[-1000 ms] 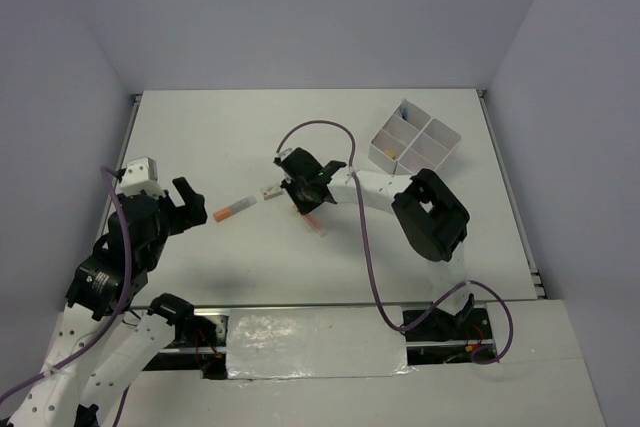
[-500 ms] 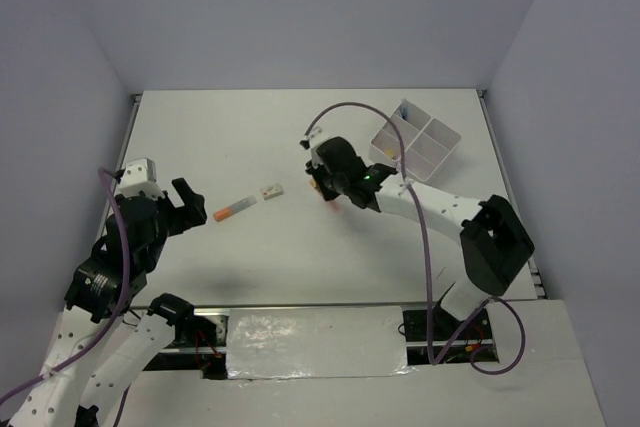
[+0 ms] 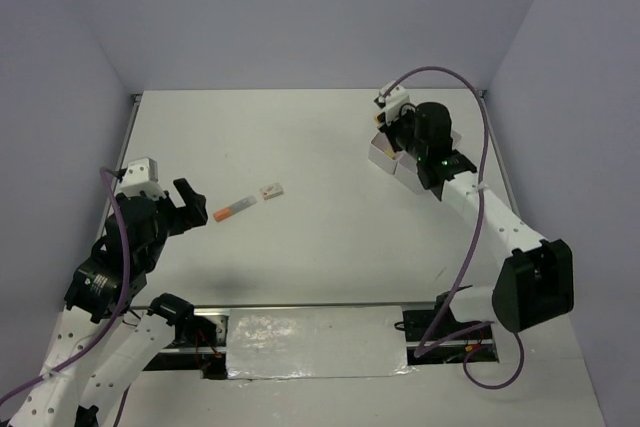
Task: Sort the stationery into containers
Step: Place the stationery in the storage box.
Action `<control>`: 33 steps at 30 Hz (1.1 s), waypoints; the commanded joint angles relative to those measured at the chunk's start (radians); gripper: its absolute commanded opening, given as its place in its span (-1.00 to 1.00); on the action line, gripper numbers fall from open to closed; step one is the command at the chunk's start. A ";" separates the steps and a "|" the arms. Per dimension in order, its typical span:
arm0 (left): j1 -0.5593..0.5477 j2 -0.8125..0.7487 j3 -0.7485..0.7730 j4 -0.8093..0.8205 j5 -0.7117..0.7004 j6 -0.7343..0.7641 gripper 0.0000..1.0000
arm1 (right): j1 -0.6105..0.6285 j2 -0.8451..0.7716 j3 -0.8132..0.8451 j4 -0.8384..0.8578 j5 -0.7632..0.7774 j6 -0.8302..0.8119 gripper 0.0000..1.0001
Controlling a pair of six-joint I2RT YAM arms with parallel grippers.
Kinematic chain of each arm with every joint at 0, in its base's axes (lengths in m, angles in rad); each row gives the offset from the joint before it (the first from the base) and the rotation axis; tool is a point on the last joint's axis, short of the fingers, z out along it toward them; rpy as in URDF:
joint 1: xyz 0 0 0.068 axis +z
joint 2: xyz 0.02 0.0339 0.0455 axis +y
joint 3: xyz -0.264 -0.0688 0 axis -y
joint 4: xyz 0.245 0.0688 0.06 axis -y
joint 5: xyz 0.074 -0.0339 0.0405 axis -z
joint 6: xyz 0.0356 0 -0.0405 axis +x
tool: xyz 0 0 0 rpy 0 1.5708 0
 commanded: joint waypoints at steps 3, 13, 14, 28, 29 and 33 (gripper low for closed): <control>0.002 -0.012 -0.004 0.054 0.030 0.029 0.99 | -0.112 0.156 0.136 -0.005 -0.020 -0.206 -1.00; 0.001 -0.009 -0.007 0.065 0.064 0.041 0.99 | -0.256 0.118 0.057 0.113 -0.173 -0.187 -1.00; 0.001 -0.012 -0.009 0.068 0.065 0.041 0.99 | -0.257 0.116 0.037 0.121 -0.178 -0.185 -1.00; -0.018 -0.020 -0.009 0.062 0.054 0.039 0.99 | -0.276 0.194 -0.003 0.156 -0.170 -0.191 -1.00; -0.018 -0.021 -0.009 0.062 0.053 0.038 0.99 | -0.274 0.197 -0.006 0.161 -0.167 -0.193 -1.00; -0.025 -0.023 -0.009 0.062 0.045 0.036 0.99 | -0.280 0.213 -0.017 0.181 -0.149 -0.197 -1.00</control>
